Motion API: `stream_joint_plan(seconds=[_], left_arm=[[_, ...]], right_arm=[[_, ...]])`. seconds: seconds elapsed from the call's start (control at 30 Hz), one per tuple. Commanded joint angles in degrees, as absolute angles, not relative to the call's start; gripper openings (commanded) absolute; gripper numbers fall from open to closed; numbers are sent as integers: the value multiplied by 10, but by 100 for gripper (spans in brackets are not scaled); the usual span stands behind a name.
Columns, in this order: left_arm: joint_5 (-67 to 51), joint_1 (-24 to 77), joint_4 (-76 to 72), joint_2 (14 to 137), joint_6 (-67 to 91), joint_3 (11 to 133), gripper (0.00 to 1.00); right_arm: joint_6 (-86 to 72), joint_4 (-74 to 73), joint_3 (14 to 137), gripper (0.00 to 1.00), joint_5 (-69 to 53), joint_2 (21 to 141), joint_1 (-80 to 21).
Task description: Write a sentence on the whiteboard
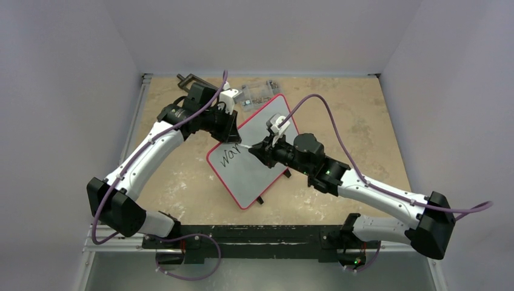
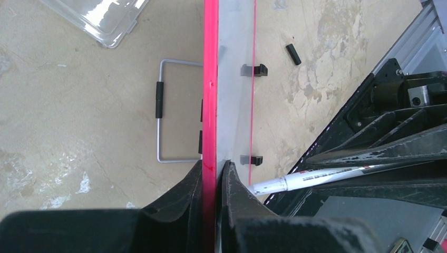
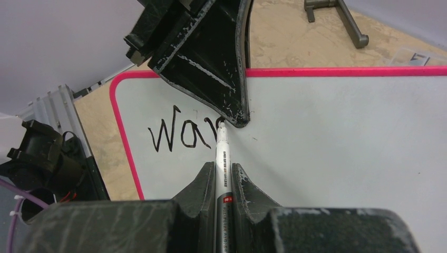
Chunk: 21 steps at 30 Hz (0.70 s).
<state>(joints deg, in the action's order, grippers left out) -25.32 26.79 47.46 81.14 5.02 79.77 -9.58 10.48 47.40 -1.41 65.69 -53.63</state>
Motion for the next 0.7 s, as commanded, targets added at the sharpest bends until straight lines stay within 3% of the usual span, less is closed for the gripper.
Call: stream_joint_plan(seconds=[0.0,0.67], left_arm=[[-94,263,515,810,-15,780,0],[-94,263,514,808,-14,779,0]], right_arm=[[-85,103,483,0,-34,621,-535],[-93,91,465,0,11,628,-535]])
